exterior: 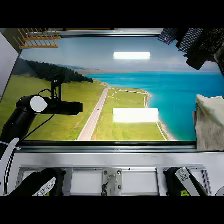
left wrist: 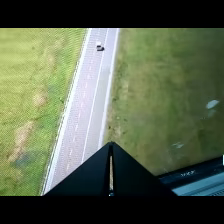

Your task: Fold the clothes and pants, and hang the long-sleeved shirts on hangers.

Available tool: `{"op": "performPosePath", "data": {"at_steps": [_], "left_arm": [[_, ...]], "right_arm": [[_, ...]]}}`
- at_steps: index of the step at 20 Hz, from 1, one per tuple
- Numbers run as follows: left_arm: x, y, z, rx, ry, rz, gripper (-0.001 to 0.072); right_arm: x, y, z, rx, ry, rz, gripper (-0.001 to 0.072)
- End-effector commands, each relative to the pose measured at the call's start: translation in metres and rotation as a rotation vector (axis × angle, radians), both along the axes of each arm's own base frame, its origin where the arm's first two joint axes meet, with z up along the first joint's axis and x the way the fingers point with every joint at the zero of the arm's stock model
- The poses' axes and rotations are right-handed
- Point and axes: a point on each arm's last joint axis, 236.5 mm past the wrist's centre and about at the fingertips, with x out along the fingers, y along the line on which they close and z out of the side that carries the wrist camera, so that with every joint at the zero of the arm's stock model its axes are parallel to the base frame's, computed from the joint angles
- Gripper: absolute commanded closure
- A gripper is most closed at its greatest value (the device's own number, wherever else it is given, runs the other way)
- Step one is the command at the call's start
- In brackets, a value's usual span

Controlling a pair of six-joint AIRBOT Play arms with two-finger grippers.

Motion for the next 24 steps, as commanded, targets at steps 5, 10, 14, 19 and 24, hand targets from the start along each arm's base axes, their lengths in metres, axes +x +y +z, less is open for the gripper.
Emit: {"op": "performPosePath", "data": {"at_steps": [5, 10, 14, 19, 24], "left_arm": [[0.0, 0.0, 0.0, 0.001, 0.0, -0.001, 0.0701], [0.0, 0.0, 0.0, 0.001, 0.0, -0.001, 0.0702], [0.003, 0.0, 0.001, -0.002, -0.014, 0.004, 0.0701], [0.006, 0.0, 0.003, -0.003, -0.027, 0.009, 0.0702], [0.004, 0.0, 0.002, -0.003, -0.016, 0.006, 0.0701]], "right_arm": [[-0.034, 0.018, -0.048, 0.094, 0.154, -0.021, 0.0548], [-0.037, 0.015, -0.046, 0.073, 0.164, -0.02, 0.0239], [0.035, 0.052, 0.001, -0.026, -0.088, 0.266, 0.0239], [0.123, 0.222, 0.055, 0.041, -0.381, 0.819, 0.0239], [0.119, 0.368, 0.049, 0.128, -0.37, 1.222, 0.0242]]}}
